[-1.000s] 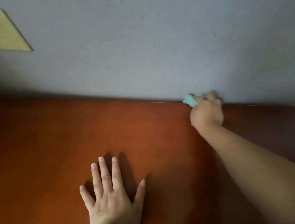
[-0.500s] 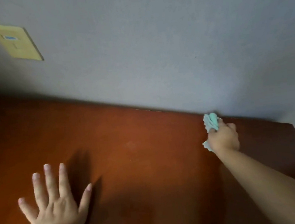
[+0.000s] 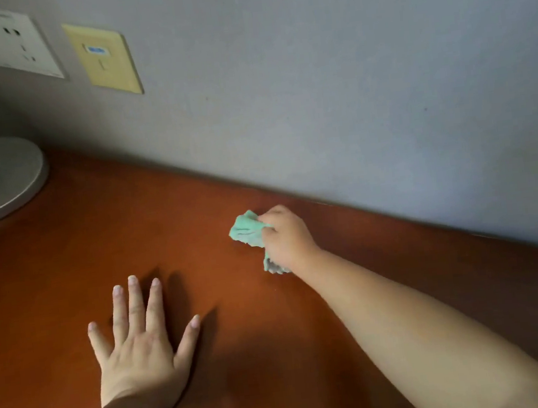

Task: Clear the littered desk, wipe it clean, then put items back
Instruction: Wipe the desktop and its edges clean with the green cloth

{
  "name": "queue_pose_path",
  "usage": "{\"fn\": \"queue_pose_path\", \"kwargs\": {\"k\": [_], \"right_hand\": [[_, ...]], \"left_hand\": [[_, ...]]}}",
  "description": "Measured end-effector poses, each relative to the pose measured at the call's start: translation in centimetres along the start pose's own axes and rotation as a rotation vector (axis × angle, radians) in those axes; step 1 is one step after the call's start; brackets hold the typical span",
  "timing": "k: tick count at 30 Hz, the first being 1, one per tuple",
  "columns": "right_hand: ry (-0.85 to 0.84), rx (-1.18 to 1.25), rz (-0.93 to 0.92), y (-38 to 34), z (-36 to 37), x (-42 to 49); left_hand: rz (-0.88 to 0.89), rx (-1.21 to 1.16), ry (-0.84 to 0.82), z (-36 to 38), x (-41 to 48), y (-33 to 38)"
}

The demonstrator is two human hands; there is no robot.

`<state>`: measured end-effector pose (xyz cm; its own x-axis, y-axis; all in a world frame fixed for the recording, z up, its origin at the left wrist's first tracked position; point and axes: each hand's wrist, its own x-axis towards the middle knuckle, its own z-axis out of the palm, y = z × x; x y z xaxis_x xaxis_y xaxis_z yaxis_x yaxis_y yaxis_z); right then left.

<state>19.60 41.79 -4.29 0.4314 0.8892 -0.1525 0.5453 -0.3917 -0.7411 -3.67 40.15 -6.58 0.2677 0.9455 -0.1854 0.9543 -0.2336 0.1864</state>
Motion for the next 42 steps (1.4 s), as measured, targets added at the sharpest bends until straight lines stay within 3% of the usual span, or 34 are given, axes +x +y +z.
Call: {"fn": "queue_pose_path", "kwargs": {"k": [3,4,5,7,9,13,19,21,23,25,26,29,31,33,34,38,42], "right_hand": [[0.306,0.455,0.186,2.8,-5.0,-3.1],[0.398,0.497,0.245,4.3,-6.3,-4.9],[0.469,0.398,0.325,5.8,-6.9,-6.8],[0.531,-0.096,0.491,8.0,-6.2,-10.6],[0.575,-0.385,0.539,7.7,-3.7,-12.2],[0.530,-0.439,0.556,2.4,1.5,-8.9],[0.446,-0.511,0.576,-4.5,7.4,-1.2],[0.406,-0.521,0.485,-6.7,9.6,-0.2],[0.319,-0.495,0.258,-7.9,11.8,-0.3],[0.297,-0.337,0.012,-8.3,12.8,-1.3],[0.342,-0.223,-0.026,-8.2,12.5,-1.7],[0.667,-0.004,0.195,-6.2,9.1,-2.7],[0.827,-0.144,0.524,-3.5,5.8,-3.5],[0.800,-0.358,0.823,-1.1,3.2,-3.7],[0.769,-0.416,0.883,-0.4,2.3,-3.3],[0.692,-0.483,0.905,1.3,0.0,0.7],[0.604,-0.523,0.649,-1.6,2.9,6.1]], "left_hand": [[0.018,-0.040,0.034,-0.1,-0.3,-0.1],[0.020,-0.047,0.048,-0.1,-0.3,-0.1],[0.023,-0.045,0.060,-0.1,-0.3,-0.1],[0.035,-0.023,0.067,0.1,-0.2,-0.2],[0.053,-0.005,0.073,0.3,-0.1,-0.3],[0.144,0.022,0.108,1.4,0.0,-0.8],[0.299,-0.171,0.165,1.6,0.0,-2.4],[0.502,-0.157,0.182,1.3,-0.5,-3.8],[0.596,-0.131,0.236,0.9,0.4,-6.7],[0.488,-0.053,0.291,-0.1,4.0,-10.6],[0.402,-0.001,0.284,-1.1,6.1,-12.3],[0.318,0.116,0.163,-2.6,10.5,-15.3],[0.380,0.157,0.108,-2.5,11.2,-15.2],[0.417,0.171,0.118,-2.1,11.3,-15.0],[0.417,0.162,0.131,-1.9,11.4,-14.9],[0.405,0.090,0.170,-1.7,11.7,-14.9],[0.421,0.079,0.150,-1.8,11.8,-14.7]]}}
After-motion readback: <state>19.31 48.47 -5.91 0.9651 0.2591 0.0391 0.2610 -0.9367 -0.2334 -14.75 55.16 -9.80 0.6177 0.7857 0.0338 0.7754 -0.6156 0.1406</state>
